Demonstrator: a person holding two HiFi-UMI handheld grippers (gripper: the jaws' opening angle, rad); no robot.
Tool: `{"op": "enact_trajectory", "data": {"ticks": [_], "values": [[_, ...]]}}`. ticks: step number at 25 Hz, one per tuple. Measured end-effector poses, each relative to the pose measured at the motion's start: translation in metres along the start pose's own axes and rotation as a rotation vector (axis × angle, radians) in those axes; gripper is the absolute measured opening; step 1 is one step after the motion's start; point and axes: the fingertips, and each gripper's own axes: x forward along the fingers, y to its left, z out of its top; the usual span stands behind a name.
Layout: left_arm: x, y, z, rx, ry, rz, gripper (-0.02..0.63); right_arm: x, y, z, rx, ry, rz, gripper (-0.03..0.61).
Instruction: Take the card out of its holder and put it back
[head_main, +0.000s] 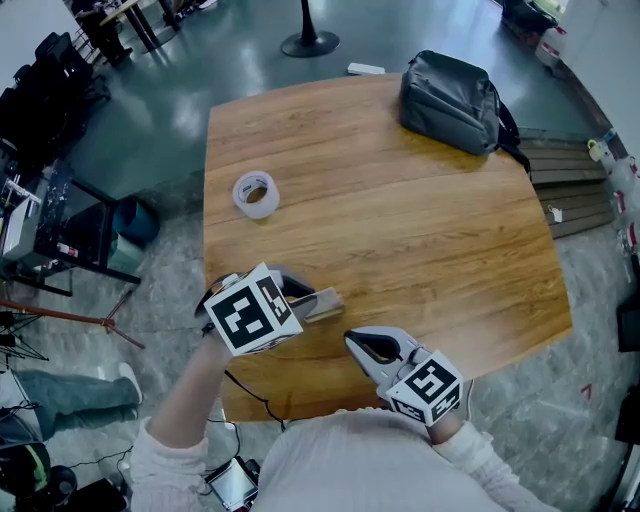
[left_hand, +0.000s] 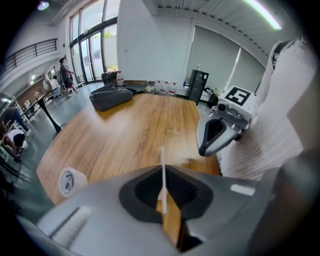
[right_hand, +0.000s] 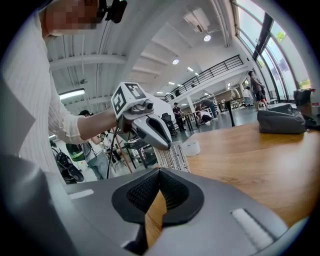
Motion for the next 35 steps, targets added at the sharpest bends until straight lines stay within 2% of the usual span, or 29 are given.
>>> {"op": "enact_trajectory", "data": {"ticks": [17, 24, 35], "values": [[-0.026, 0.005, 0.01, 0.011, -0.023, 0.058, 0.02, 0.002, 0.0, 0.009, -0.01, -0.018, 0.014, -0.002], [-0.039, 0.001, 0.018, -0.011, -0.081, 0.04, 0.02, 0.004, 0.002, 0.015, -0.023, -0.032, 0.016, -0.002], [-0.047, 0.001, 0.023, 0.008, -0.095, 0.043, 0.02, 0.003, 0.004, 0.018, -0.042, -0.031, 0.02, -0.002]]}}
